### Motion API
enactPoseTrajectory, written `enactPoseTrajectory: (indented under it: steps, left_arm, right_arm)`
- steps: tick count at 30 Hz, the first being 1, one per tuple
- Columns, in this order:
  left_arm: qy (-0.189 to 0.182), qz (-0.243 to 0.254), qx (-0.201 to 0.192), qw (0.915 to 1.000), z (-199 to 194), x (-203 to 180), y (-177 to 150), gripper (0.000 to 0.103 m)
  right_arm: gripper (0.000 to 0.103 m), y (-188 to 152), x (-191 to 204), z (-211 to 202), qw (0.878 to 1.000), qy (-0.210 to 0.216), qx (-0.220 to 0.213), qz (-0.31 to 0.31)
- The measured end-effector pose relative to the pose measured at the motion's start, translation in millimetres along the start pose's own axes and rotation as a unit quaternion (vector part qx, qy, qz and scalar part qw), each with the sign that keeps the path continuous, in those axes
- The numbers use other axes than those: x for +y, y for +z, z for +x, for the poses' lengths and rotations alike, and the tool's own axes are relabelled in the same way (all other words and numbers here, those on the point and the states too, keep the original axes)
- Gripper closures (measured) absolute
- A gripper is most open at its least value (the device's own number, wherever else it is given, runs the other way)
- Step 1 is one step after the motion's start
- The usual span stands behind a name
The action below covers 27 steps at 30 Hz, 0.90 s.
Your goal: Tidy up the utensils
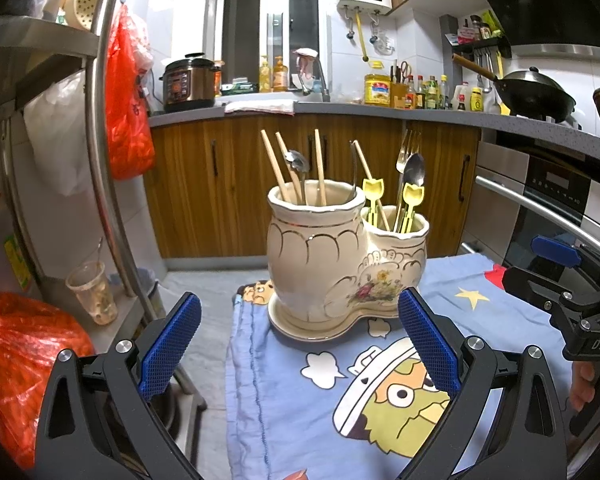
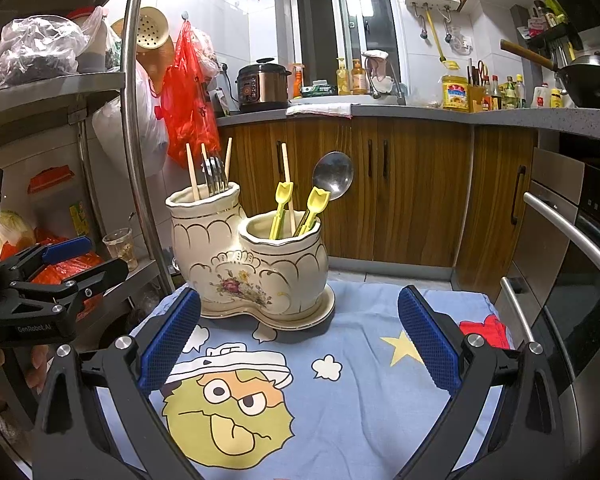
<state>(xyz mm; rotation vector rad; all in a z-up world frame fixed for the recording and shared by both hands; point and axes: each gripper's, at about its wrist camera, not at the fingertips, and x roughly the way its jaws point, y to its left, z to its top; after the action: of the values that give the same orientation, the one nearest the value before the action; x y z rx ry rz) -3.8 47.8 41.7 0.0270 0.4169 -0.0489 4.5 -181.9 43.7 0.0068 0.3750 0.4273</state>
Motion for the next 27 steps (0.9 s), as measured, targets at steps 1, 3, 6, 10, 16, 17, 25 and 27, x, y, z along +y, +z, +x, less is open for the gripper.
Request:
enactPoseTrajectory:
  steps: [1,3,6,10,16,17,25,27]
  left_arm:
    - [0.0,0.0,0.0,1.0,-0.2,-0.2,0.0,0.005]
    - [0.0,0.001,0.001,1.0,-0.2,-0.4,0.1,0.005]
    - [0.0,0.0,0.001,1.0,-0.1,0.2,-0.1,0.005]
    - [0.0,0.0,0.001,1.0,0.3,0.9,-0.6,0.005]
    - [-0.002,0.0,0.001,1.0,1.2,0.9,-1.3,0.005]
    - [-0.002,0.0,0.0,1.0,0.8,0.7,-1.8,0.005]
    - [-0.001,0.0,0.002,1.0,1.8,0.9,-1.6,0.005]
    - [-0.001,0.0,0.001,1.0,1.4,0.8,-1.5,0.005]
  right_arm:
    - [0.005,-0.1,-0.1,0.0,1.0,0.0,0.0,0.0]
    - [0.005,0.6,-0.2,0.0,1.0,0.0,0.0,0.0]
    - [0.005,-0.2,-0.5,0.2,1.0,0.001,0.001,0.0]
    - [0.005,-5.6,-1.8,0.4,1.0,0.0,0.004,0.002]
    - [0.005,-5.6,-2.2,1.6,1.0,0.001,0.005,0.002]
    - [0.005,-6.4,-3.0,2.4,1.0,0.002,0.006,0.001]
    - [0.005,-6.1,-2.5,3.7,1.0,0.001,0.006,0.001]
    - [0.005,-6.0,-2.5,3.7,1.0,0.001,0.006,0.001]
